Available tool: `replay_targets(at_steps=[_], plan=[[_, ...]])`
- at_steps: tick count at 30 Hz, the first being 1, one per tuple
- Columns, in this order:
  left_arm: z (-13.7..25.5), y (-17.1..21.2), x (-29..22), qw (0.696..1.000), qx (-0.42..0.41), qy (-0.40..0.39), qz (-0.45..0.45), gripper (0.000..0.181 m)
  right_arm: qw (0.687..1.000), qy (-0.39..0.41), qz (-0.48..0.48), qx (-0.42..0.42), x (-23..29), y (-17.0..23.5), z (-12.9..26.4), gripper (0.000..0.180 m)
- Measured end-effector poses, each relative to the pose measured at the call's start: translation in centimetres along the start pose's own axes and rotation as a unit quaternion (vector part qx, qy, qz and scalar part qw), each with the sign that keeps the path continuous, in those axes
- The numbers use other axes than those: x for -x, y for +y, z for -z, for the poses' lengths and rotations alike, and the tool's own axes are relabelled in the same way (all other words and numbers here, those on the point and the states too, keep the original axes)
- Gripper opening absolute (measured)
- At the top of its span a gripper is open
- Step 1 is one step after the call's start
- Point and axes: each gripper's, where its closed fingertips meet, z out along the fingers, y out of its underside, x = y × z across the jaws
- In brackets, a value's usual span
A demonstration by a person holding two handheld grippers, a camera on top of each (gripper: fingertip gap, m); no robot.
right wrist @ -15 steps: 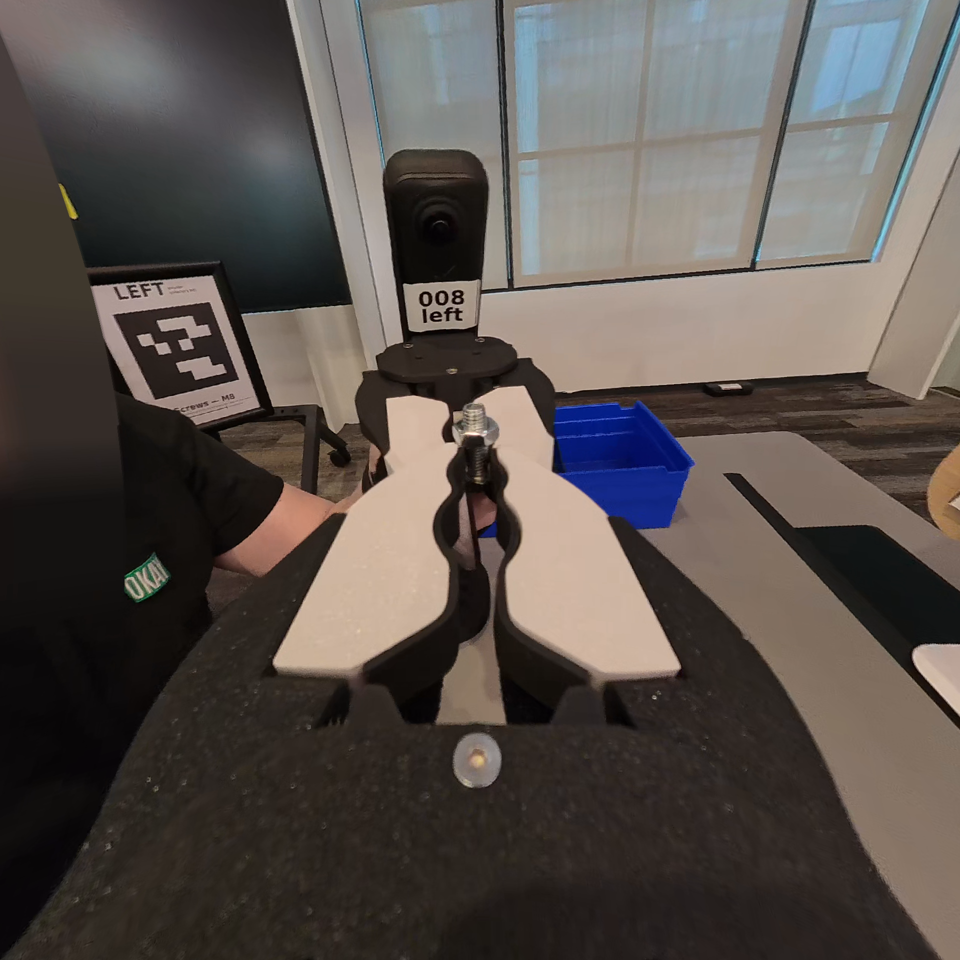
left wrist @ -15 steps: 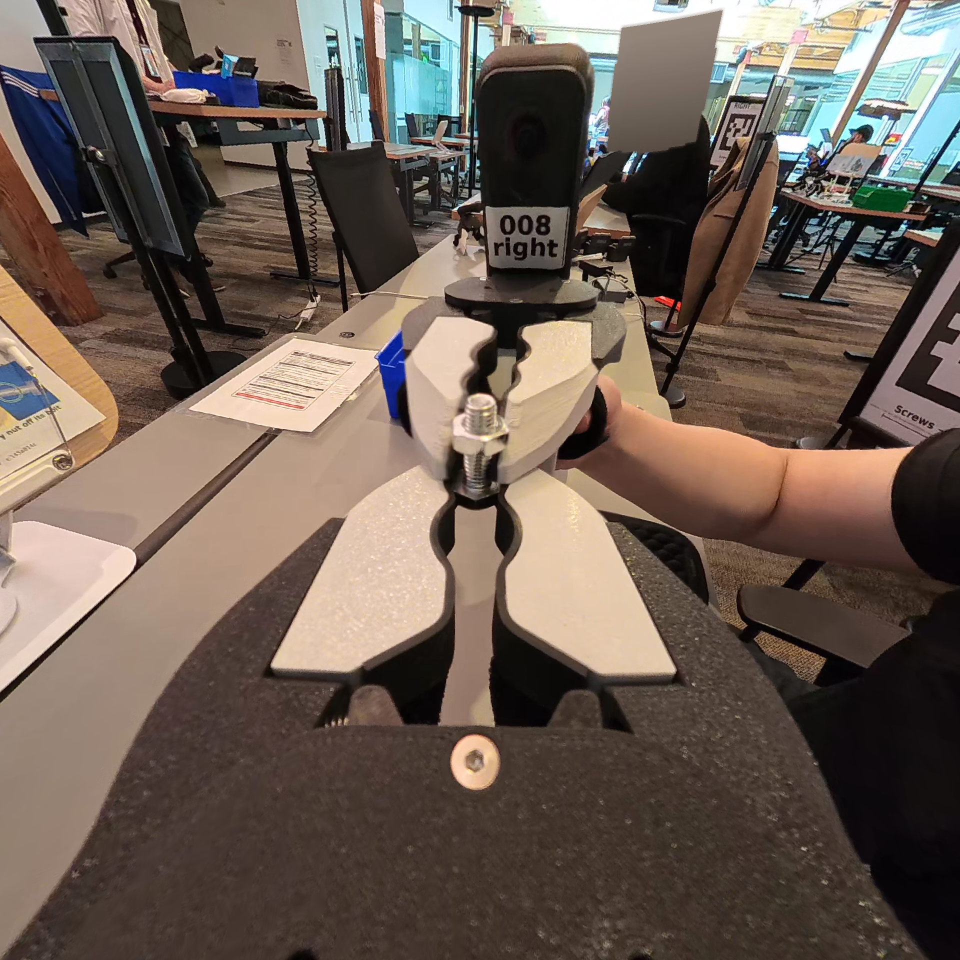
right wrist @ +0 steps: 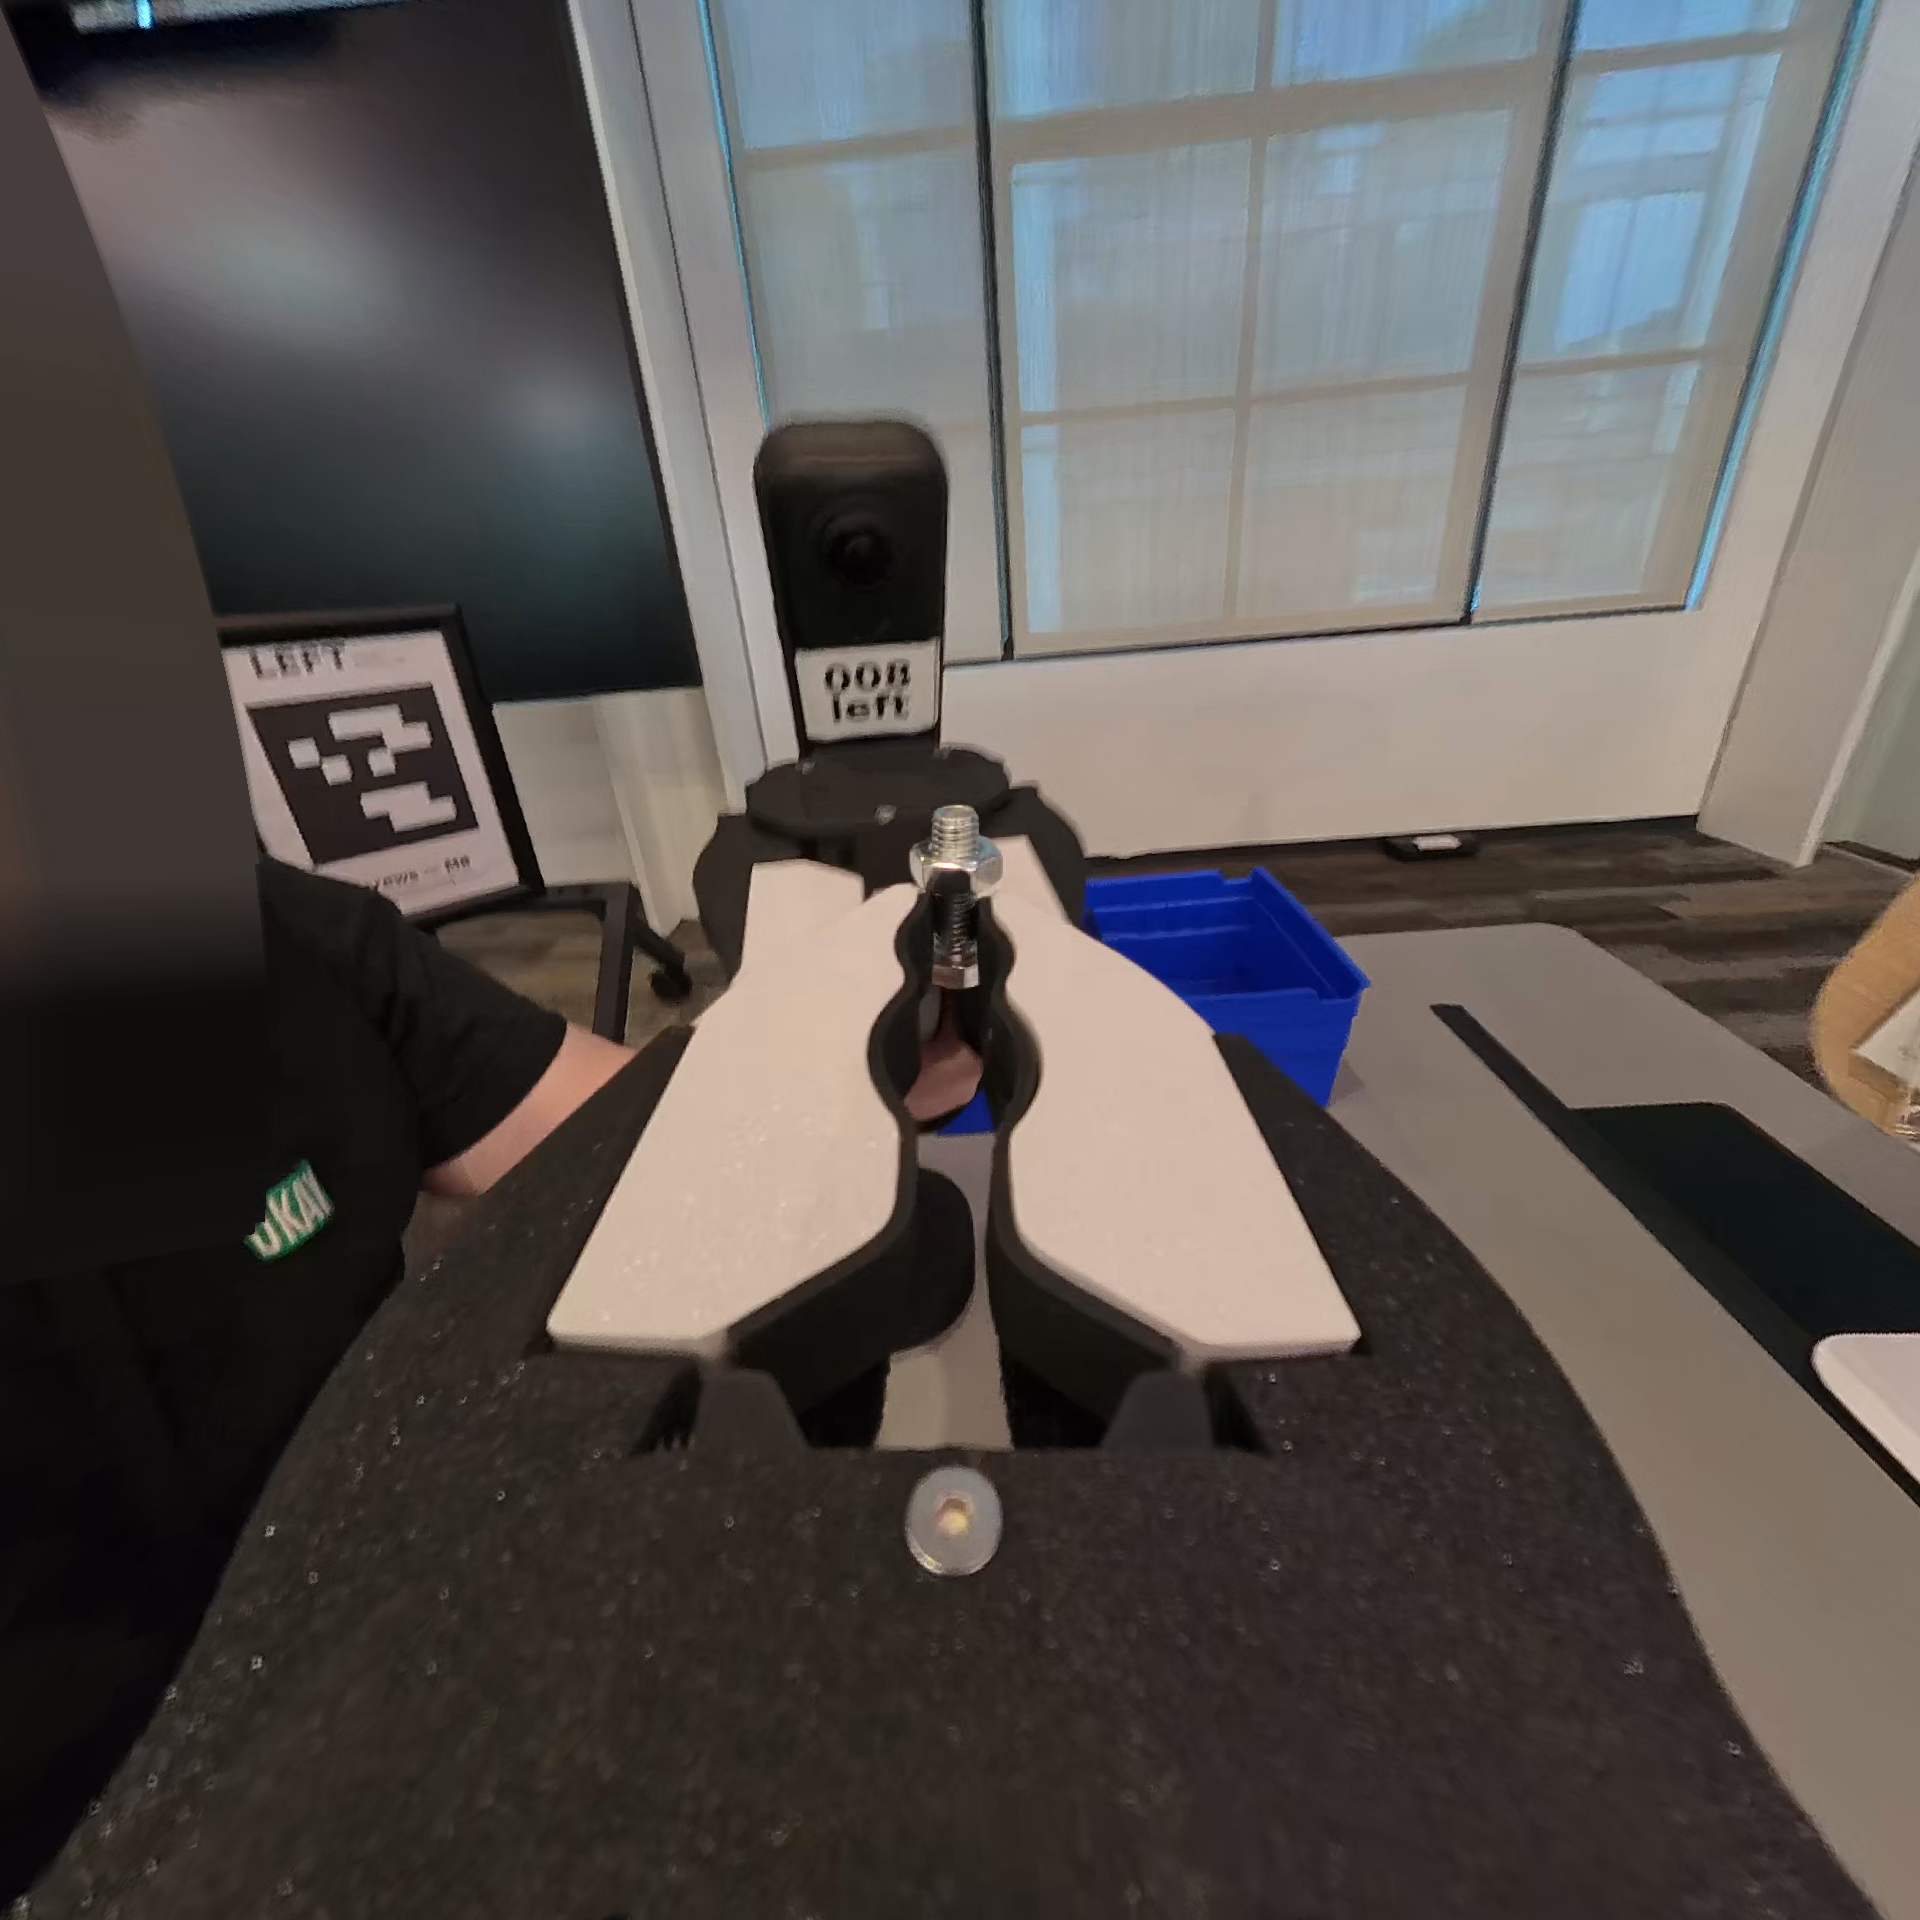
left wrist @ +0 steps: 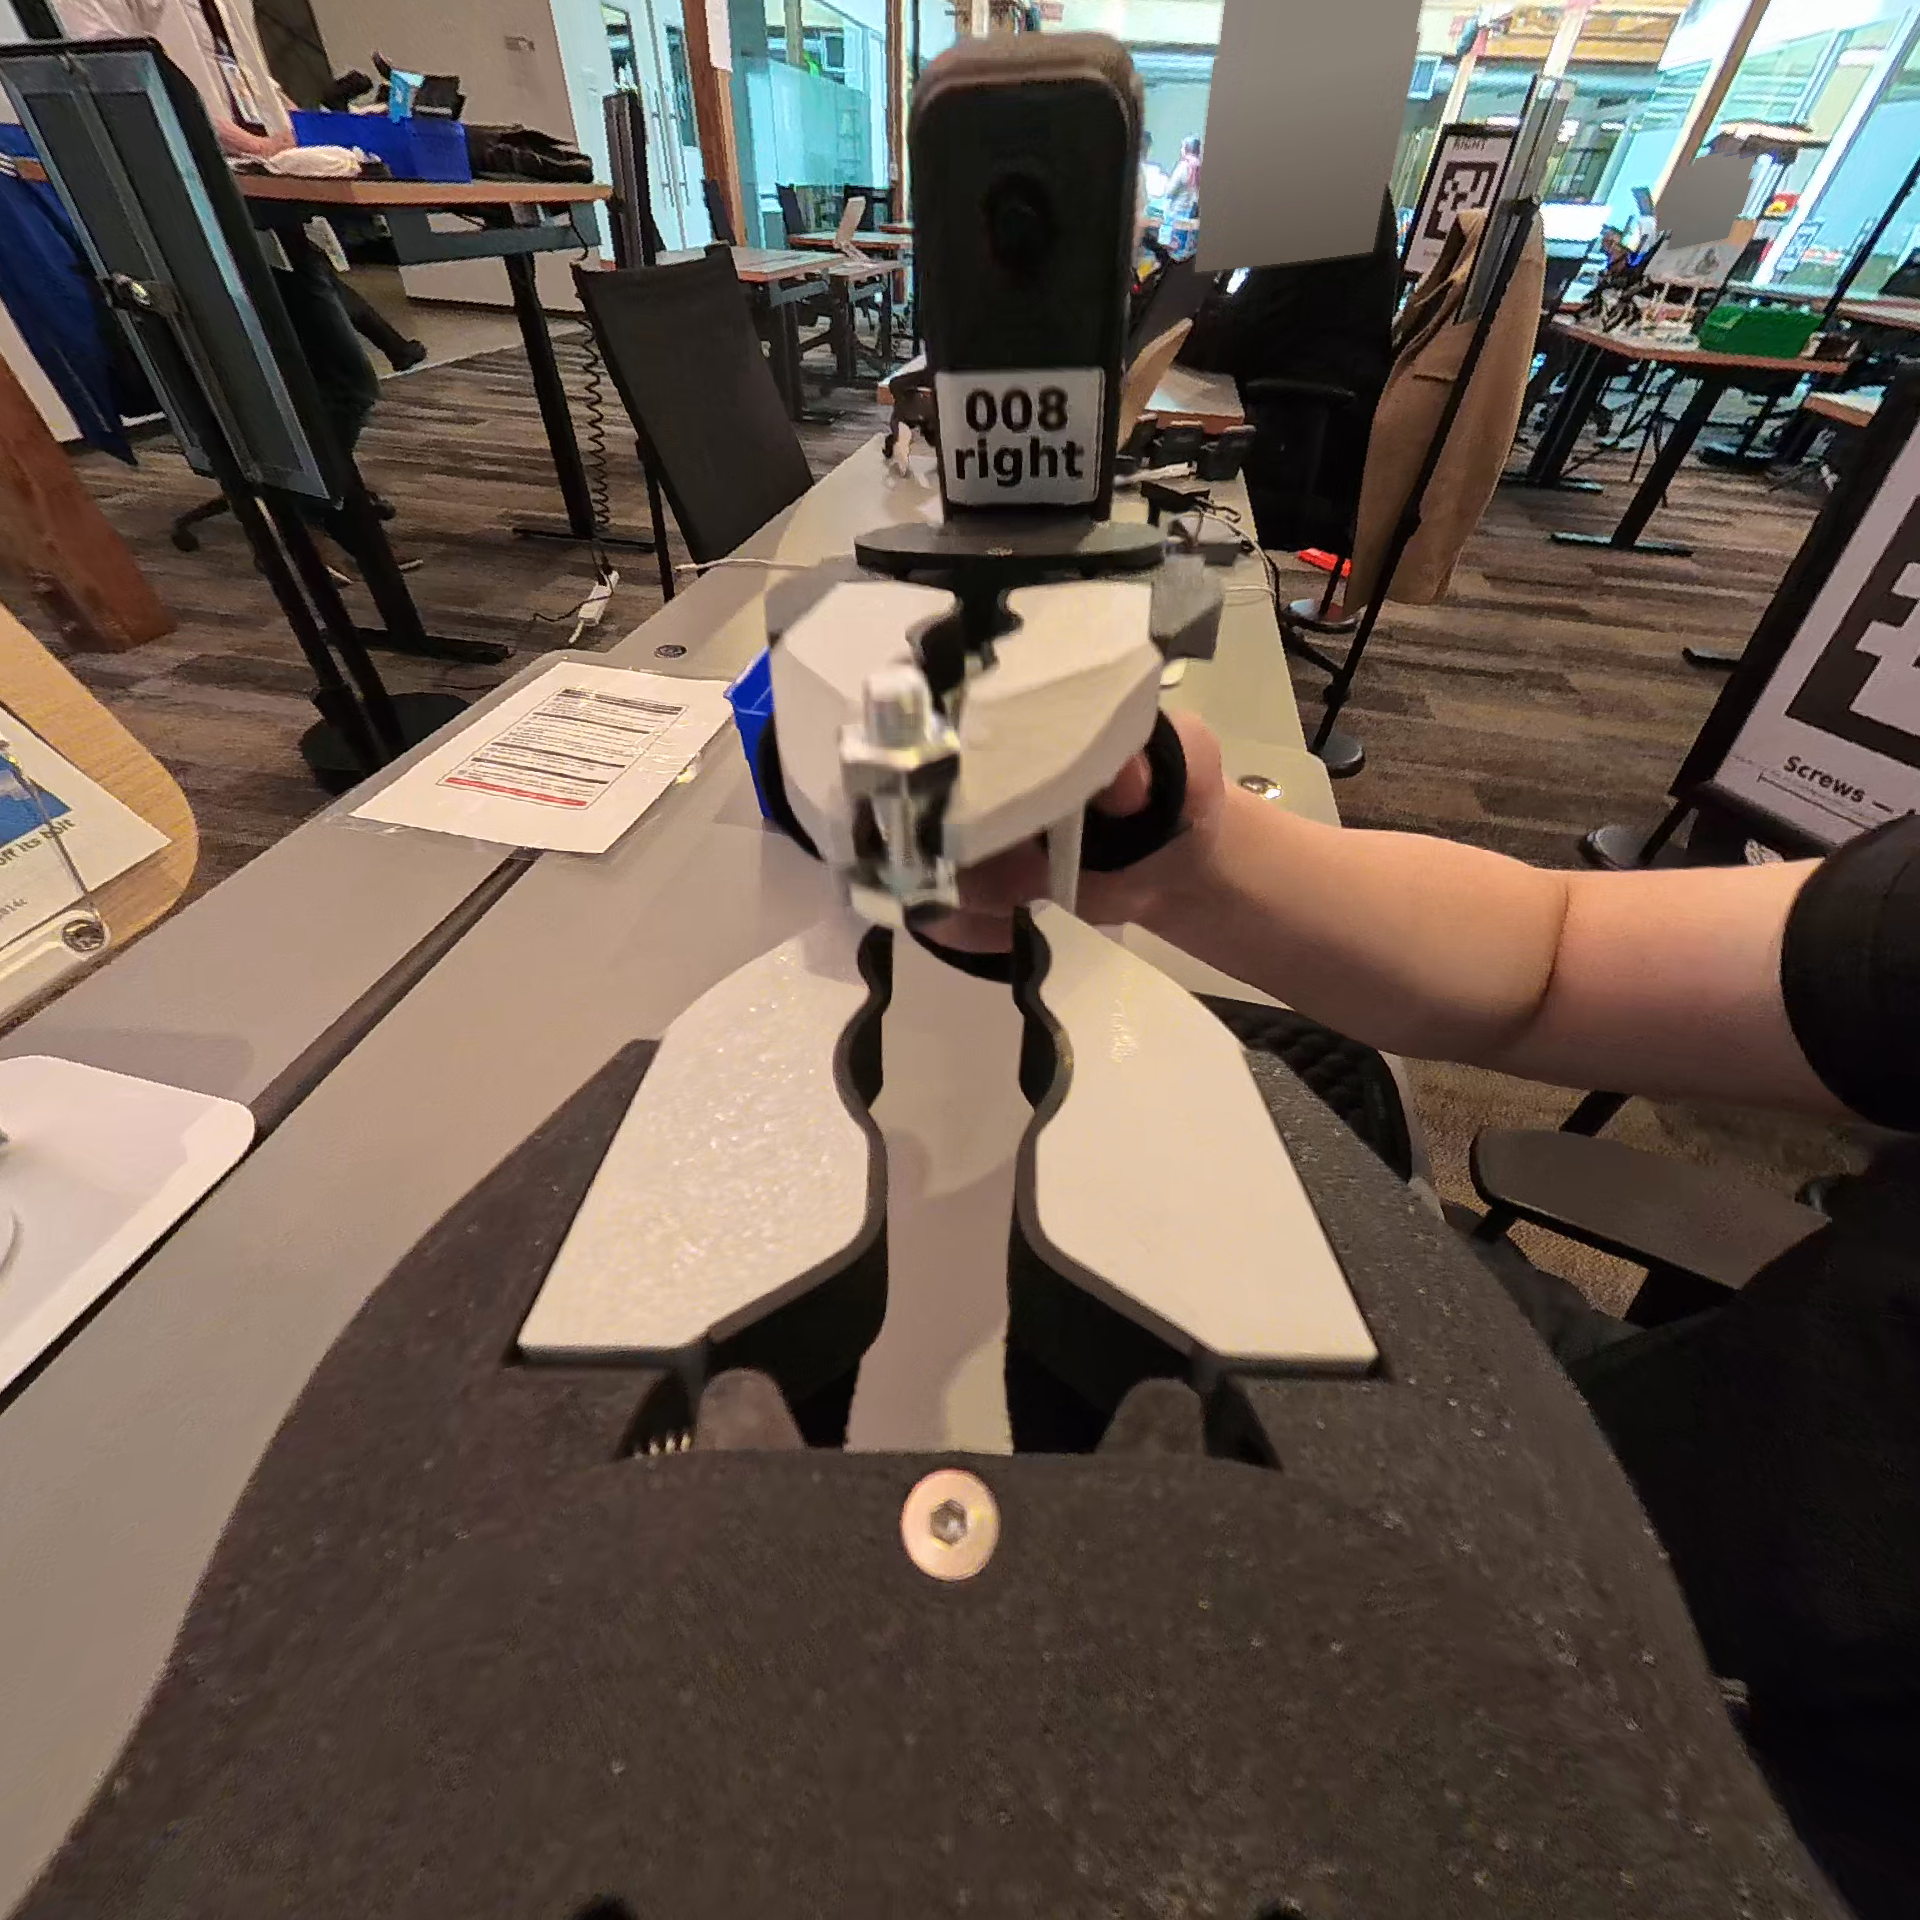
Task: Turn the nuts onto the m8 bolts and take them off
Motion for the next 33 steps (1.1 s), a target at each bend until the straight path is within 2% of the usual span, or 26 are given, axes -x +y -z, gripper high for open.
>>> replay_targets(at_steps=[4,6,8,10,12,15,17,20,21,23,26,31,33], plan=[[-0.6,0.5,-0.4,1.000,0.010,0.014,0.003,0.026,1.000,0.021,0.002,-0.004,0.0,-1.1,1.9,0.007],[-0.8,1.1,-0.2,1.000,0.026,0.010,-0.001,0.026,0.998,0.059,0.017,0.025,0.0,-1.4,3.9,0.007],[-0.8,1.4,0.0,0.999,0.033,0.008,-0.003,0.025,0.988,0.126,0.041,0.075,-0.4,-1.9,7.5,0.007],[-0.8,1.5,0.0,0.999,0.036,0.011,0.000,0.024,0.967,0.207,0.035,0.144,-1.4,-2.4,12.9,0.007],[-0.8,1.5,0.3,0.999,0.036,0.005,0.000,0.024,0.928,0.301,-0.015,0.220,-3.2,-2.0,20.1,0.007],[-1.2,1.5,0.2,0.999,0.038,0.008,0.002,0.023,0.845,0.428,-0.139,0.290,-6.1,0.3,31.6,0.007],[-1.5,1.8,0.2,0.999,0.046,0.004,-0.002,0.023,0.786,0.485,-0.212,0.319,-7.7,3.0,37.8,0.007],[-1.5,2.2,0.2,0.998,0.057,0.001,-0.007,0.023,0.682,0.536,-0.288,0.405,-9.0,8.5,45.8,0.008],[-1.4,2.2,0.3,0.998,0.058,0.000,-0.008,0.022,0.661,0.535,-0.317,0.420,-9.3,10.3,47.4,0.007],[-1.4,2.4,0.4,0.998,0.063,-0.002,-0.007,0.022,0.639,0.515,-0.369,0.436,-9.5,13.5,48.8,0.007],[-1.5,2.9,0.8,0.997,0.072,-0.005,-0.005,0.022,0.604,0.511,-0.397,0.466,-10.3,16.8,50.6,0.008],[-1.8,3.5,1.5,0.997,0.082,-0.012,0.003,0.022,0.558,0.507,-0.410,0.513,-11.2,19.4,52.4,0.007],[-1.8,3.6,1.7,0.996,0.084,-0.014,0.005,0.021,0.552,0.506,-0.411,0.520,-11.6,19.8,52.6,0.007]])
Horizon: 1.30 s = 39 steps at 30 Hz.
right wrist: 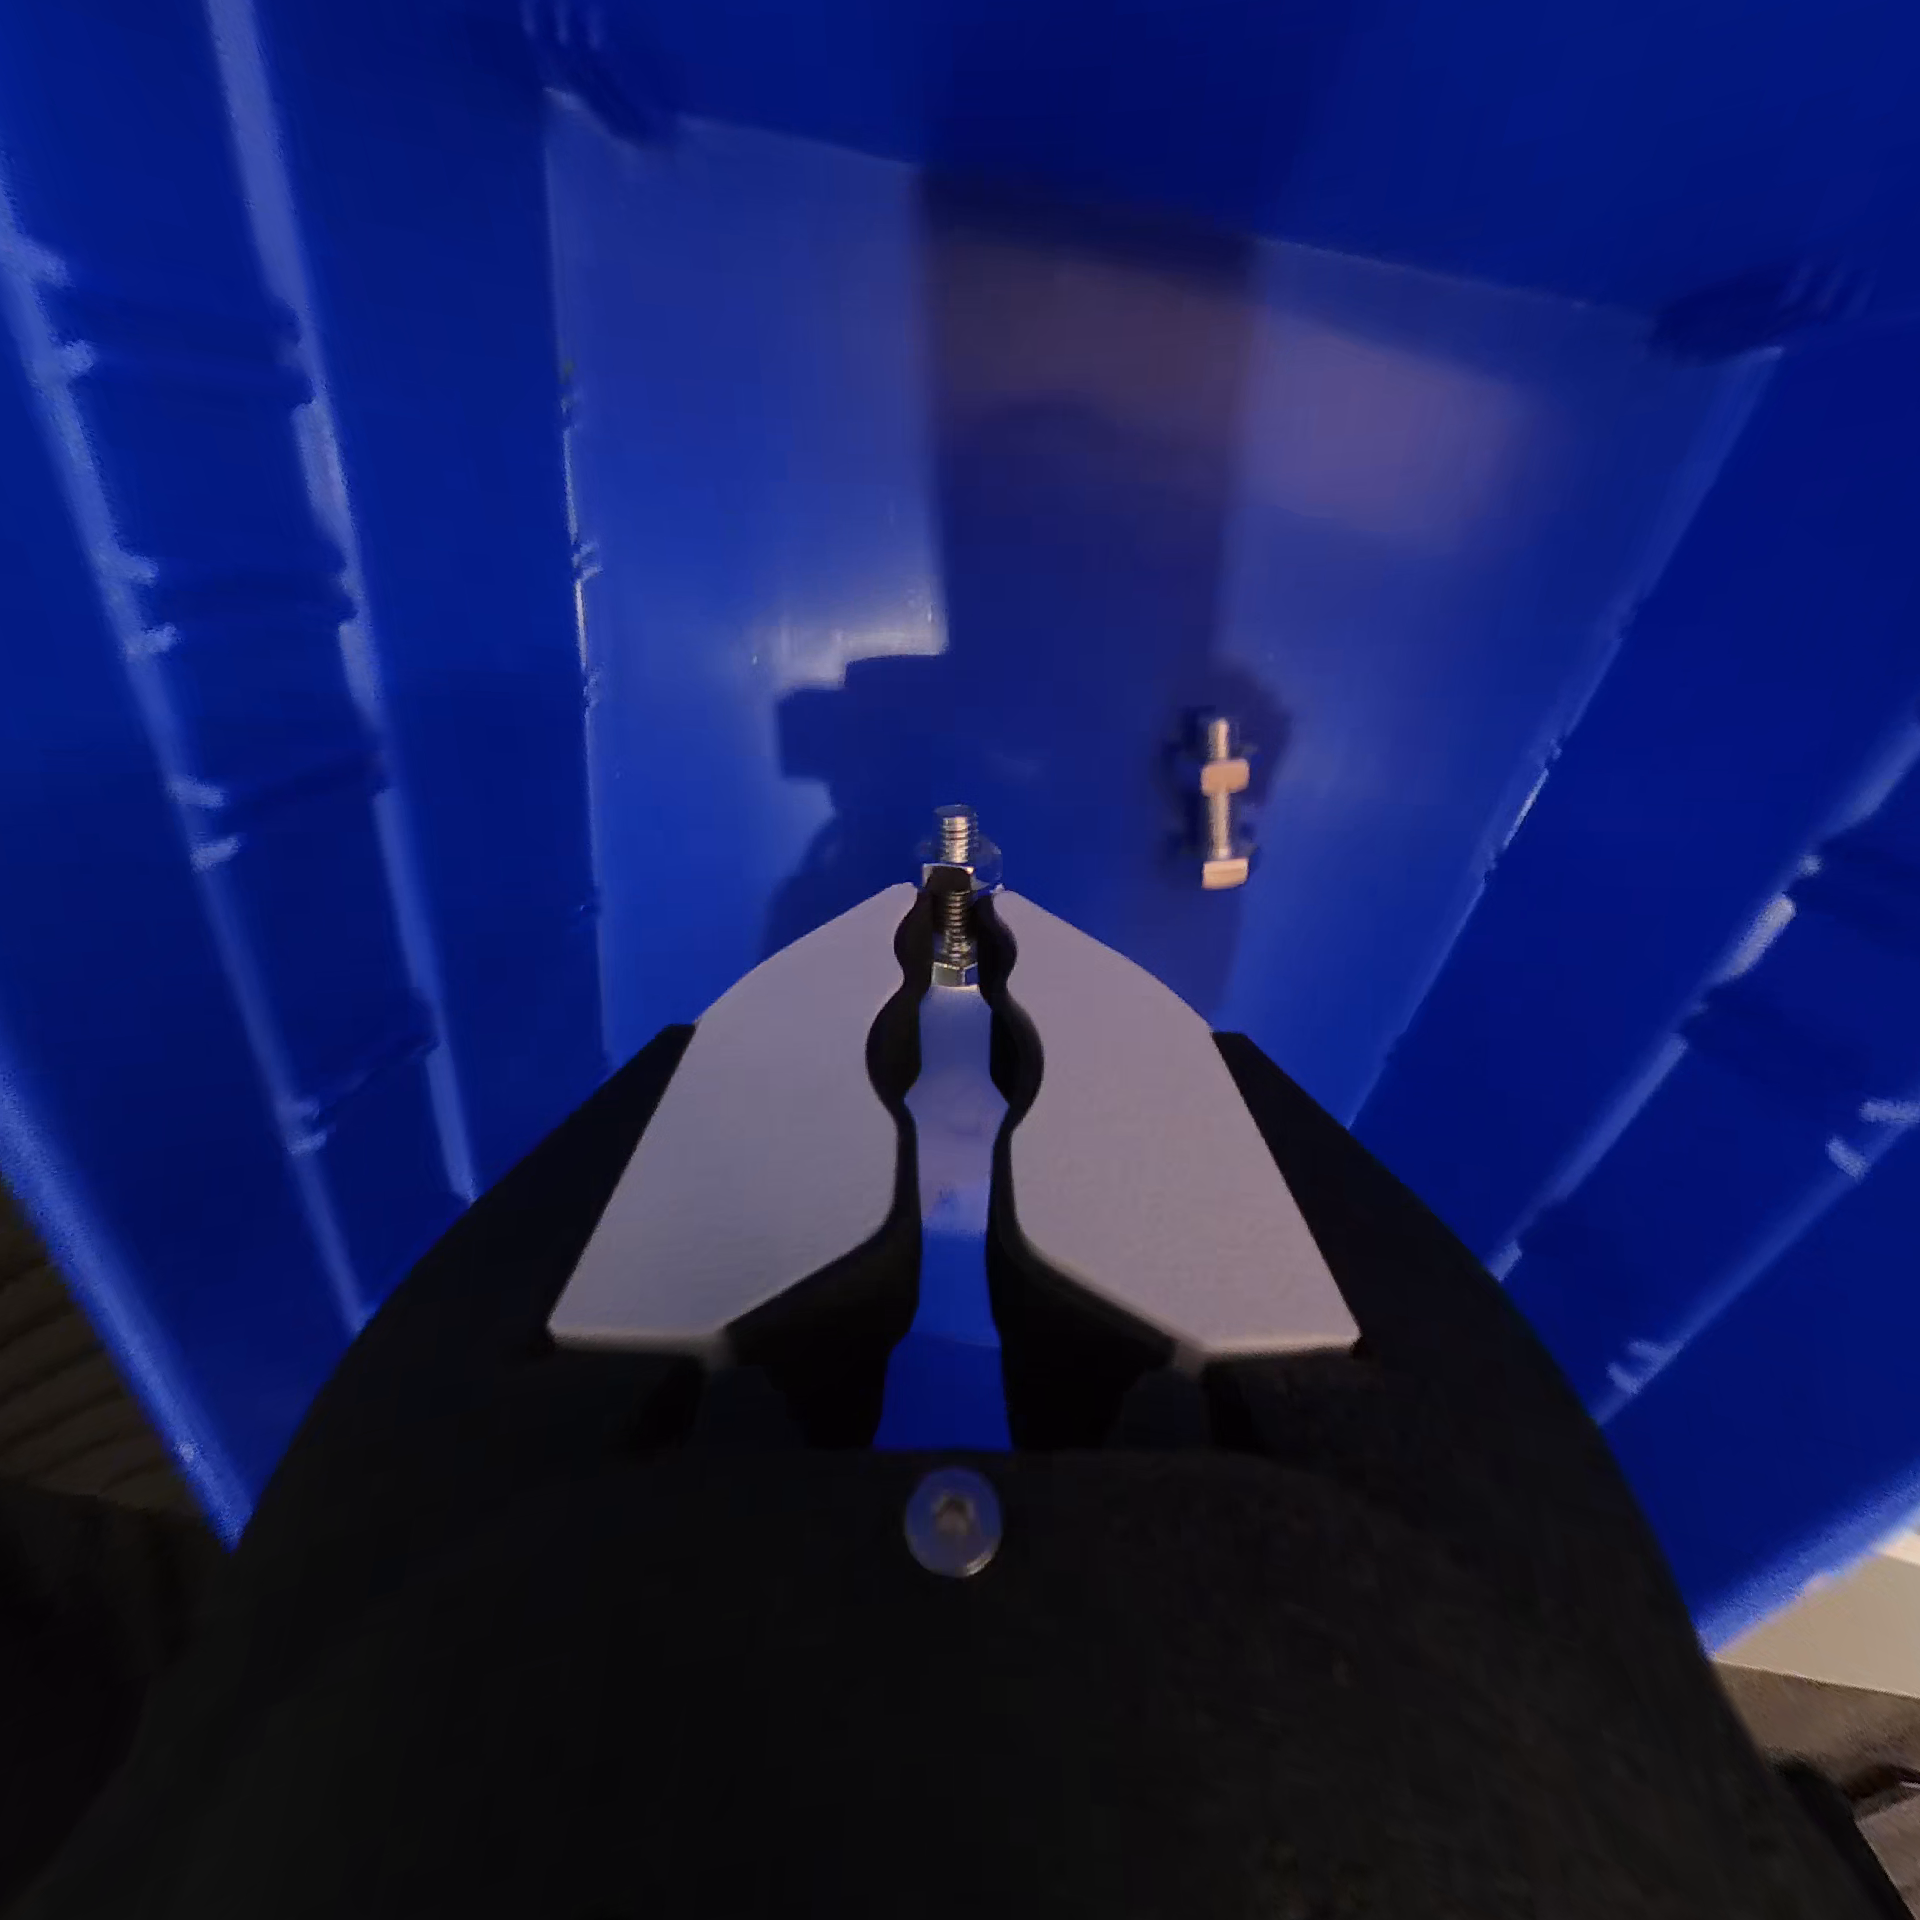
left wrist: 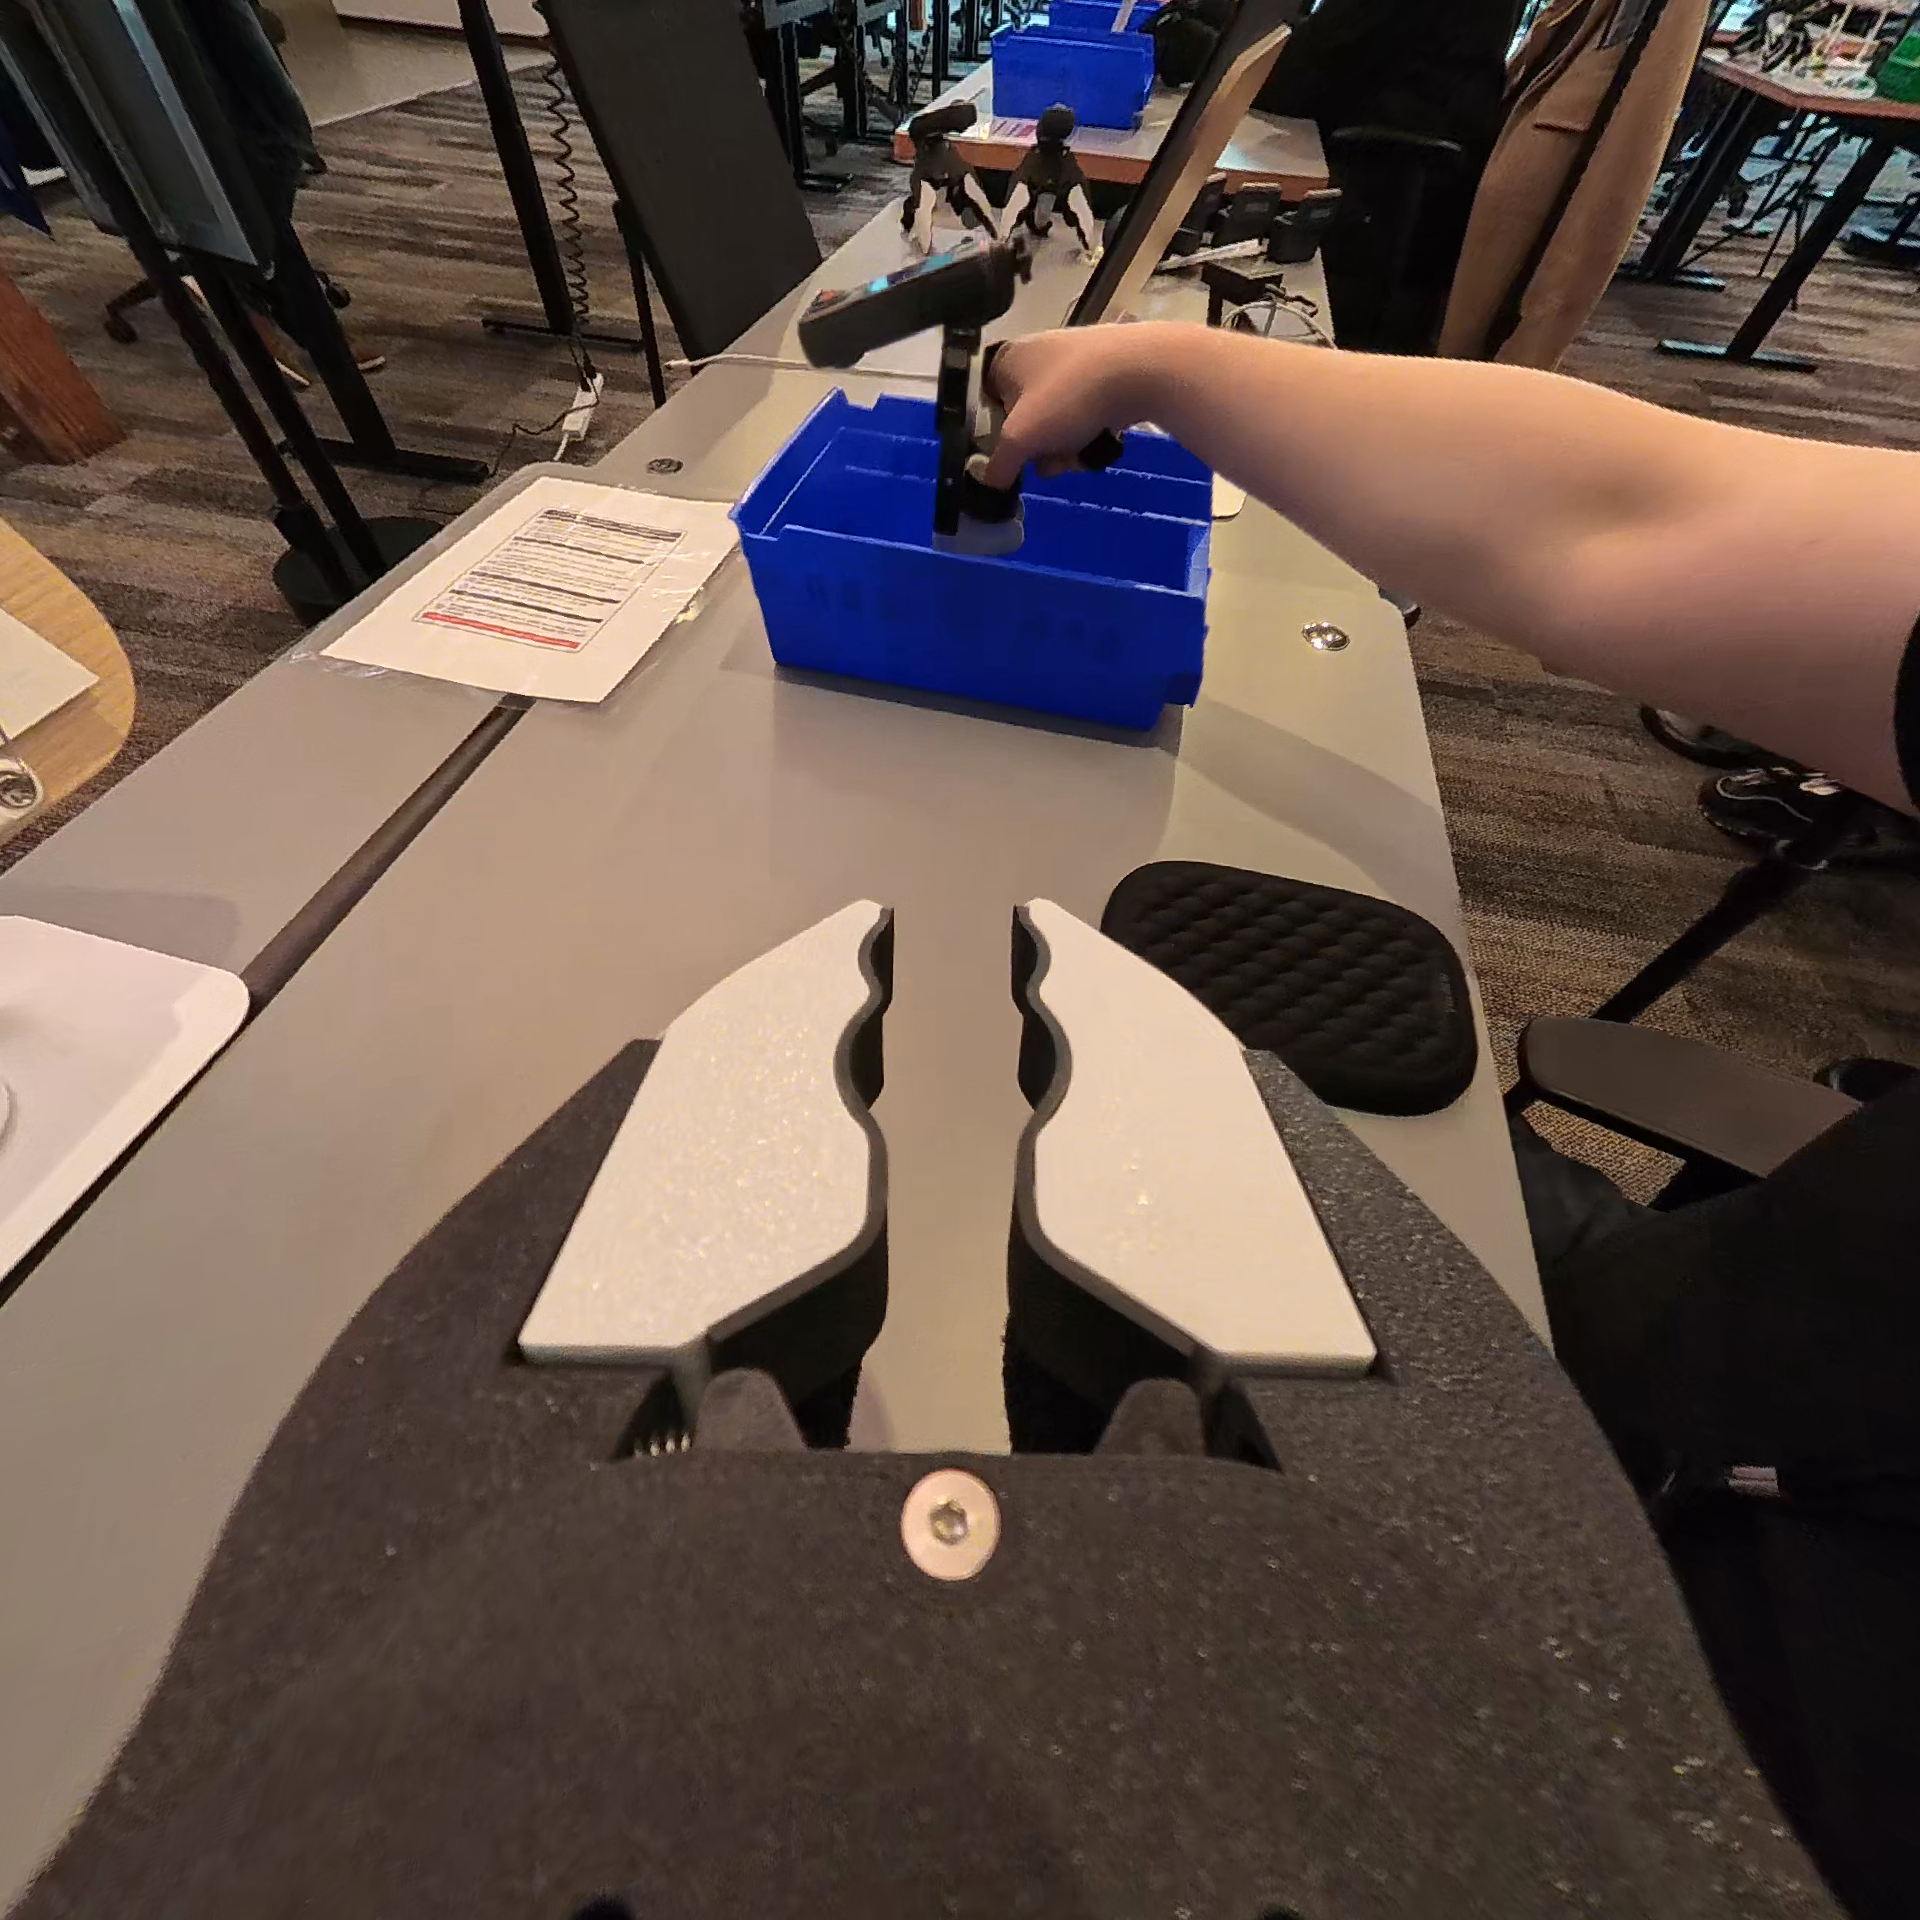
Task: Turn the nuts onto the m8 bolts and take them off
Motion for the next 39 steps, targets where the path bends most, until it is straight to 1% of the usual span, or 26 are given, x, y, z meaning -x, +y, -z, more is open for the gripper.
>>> replay_targets(at_steps=[5,11,22,24,26,27,30,32,34,35,37,39], plan=[[0.1,0.1,0.4,1.000,0.001,-0.004,0.003,0.021,1.000,0.014,-0.003,0.026,-0.8,0.0,-1.2,0.007],[0.1,0.2,0.6,1.000,0.001,-0.005,0.004,0.021,0.999,0.024,-0.003,0.032,-1.4,0.0,-1.7,0.007],[0.3,0.0,0.5,1.000,-0.002,-0.005,0.004,0.020,1.000,0.020,0.004,0.012,-1.6,-0.2,-2.1,0.008],[0.4,0.0,0.5,1.000,-0.003,-0.005,0.004,0.020,1.000,0.028,0.007,0.006,-1.9,-0.2,-2.0,0.015],[0.5,0.0,0.5,1.000,-0.003,-0.004,0.005,0.020,1.000,0.013,0.010,-0.022,-1.4,-0.7,-1.5,0.025],[0.5,-0.1,0.5,1.000,-0.004,-0.004,0.005,0.020,0.999,0.008,0.013,-0.036,-1.1,-0.9,-1.0,0.025],[0.8,-0.3,0.5,1.000,-0.009,-0.005,0.005,0.020,0.995,0.001,0.033,-0.099,0.0,-1.9,2.2,0.025],[0.9,-0.4,0.6,1.000,-0.012,-0.007,0.005,0.020,0.986,0.014,0.051,-0.159,1.0,-2.6,5.7,0.025],[1.0,-0.5,0.9,1.000,-0.013,-0.013,0.006,0.020,0.969,0.042,0.076,-0.232,2.5,-3.5,10.2,0.024],[0.9,-0.4,1.1,1.000,-0.011,-0.019,0.006,0.020,0.954,0.057,0.092,-0.279,3.7,-4.2,12.7,0.025],[0.8,-0.2,1.8,0.999,-0.006,-0.035,0.006,0.020,0.910,0.073,0.120,-0.390,7.2,-5.6,18.0,0.024],[0.6,0.1,2.6,0.998,-0.001,-0.057,0.004,0.021,0.866,0.049,0.150,-0.475,12.4,-6.4,22.0,0.026]])
